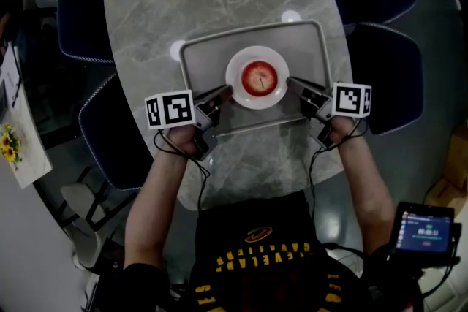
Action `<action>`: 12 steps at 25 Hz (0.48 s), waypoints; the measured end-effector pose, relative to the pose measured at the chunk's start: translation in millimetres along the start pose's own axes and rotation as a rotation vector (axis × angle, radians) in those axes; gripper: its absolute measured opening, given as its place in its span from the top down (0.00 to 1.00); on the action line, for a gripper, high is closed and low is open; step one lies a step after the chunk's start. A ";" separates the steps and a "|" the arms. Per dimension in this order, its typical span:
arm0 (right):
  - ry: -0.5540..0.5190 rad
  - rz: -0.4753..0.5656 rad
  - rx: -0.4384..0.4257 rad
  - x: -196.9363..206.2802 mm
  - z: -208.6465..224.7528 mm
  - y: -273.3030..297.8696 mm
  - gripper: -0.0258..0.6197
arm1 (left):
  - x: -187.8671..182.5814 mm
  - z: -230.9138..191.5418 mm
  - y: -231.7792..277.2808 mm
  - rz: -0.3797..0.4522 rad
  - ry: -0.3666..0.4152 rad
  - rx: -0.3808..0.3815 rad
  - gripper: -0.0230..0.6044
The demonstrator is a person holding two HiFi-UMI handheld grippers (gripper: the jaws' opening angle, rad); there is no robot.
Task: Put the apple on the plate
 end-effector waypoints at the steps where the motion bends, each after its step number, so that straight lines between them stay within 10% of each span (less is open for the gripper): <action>1: -0.008 -0.004 0.003 -0.7 0.4 0.6 0.91 | 0.1 -0.6 0.9 -0.003 0.003 -0.006 0.93; 12: -0.004 -0.032 0.098 1.0 20.0 5.8 0.91 | 5.1 -13.5 9.0 -0.050 0.033 -0.109 0.93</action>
Point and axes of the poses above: the fingertips, and each gripper's own axes: y forward along the fingers, z to its right, x out of its underside, the point moved 2 cm from there along -y, backward along the fingers, and after that the axes turned 10 degrees about y, right-handed, at the moved point
